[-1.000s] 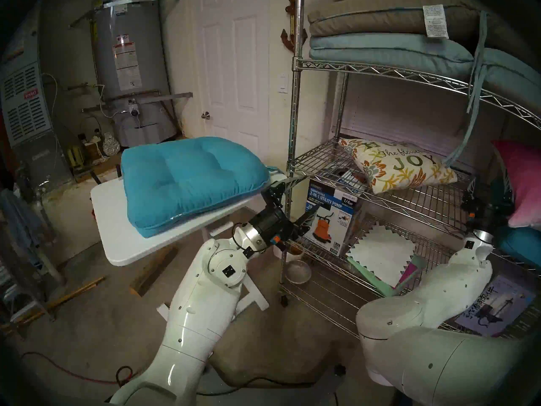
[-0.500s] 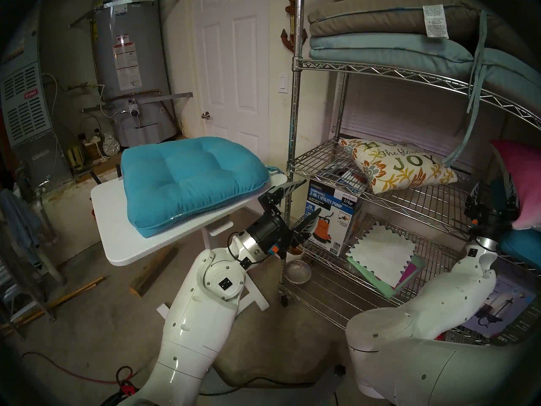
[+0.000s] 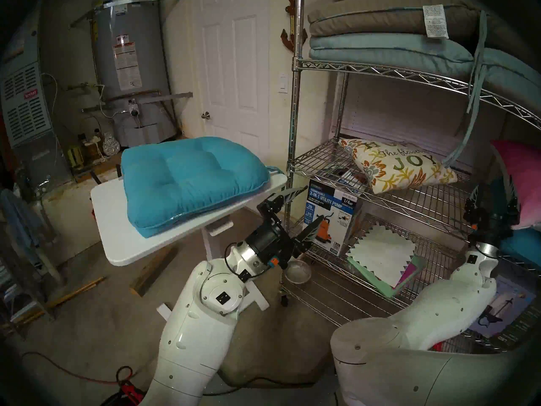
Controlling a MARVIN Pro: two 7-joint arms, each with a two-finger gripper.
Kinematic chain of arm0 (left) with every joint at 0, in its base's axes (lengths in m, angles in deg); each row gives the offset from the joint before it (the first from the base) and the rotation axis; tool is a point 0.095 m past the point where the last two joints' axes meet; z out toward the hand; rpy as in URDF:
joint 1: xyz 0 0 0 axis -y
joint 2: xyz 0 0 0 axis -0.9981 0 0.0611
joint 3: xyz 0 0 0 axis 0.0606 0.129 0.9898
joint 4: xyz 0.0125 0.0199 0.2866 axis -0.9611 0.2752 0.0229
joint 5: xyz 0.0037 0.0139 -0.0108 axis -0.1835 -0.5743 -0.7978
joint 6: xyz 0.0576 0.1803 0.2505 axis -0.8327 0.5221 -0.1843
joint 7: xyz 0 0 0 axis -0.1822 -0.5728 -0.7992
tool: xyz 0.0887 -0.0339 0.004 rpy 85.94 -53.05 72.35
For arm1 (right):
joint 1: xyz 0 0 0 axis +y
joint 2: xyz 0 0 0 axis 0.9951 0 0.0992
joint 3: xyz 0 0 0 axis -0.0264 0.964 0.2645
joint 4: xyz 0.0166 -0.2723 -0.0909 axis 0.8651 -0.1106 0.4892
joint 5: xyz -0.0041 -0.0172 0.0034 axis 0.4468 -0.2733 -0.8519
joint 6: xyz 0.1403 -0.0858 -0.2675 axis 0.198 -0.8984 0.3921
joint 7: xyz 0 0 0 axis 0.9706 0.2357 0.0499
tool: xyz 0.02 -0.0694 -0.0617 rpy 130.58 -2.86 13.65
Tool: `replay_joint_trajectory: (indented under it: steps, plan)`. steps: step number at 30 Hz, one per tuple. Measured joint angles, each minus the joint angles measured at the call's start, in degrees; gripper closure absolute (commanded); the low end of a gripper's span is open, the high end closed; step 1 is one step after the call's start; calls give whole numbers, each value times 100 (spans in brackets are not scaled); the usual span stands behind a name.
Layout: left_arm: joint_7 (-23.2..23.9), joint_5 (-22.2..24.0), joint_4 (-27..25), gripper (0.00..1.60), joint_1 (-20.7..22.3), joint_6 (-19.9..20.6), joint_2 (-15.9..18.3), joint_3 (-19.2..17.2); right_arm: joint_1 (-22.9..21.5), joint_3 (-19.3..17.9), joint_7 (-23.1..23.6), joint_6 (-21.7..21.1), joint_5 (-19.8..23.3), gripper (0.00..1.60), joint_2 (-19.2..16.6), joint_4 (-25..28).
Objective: Put cushion on the shelf
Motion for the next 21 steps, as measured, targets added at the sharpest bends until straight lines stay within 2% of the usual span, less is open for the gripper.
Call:
replay_joint_trajectory:
  steps: [12, 21]
  plan:
    - [0, 0, -446, 0, -415, 56, 21, -72, -1, 31, 327, 0, 322, 0, 350, 625]
    - [-7, 1, -754, 0, -697, 217, 62, -199, -125, 37, 602, 0, 545, 0, 514, 894]
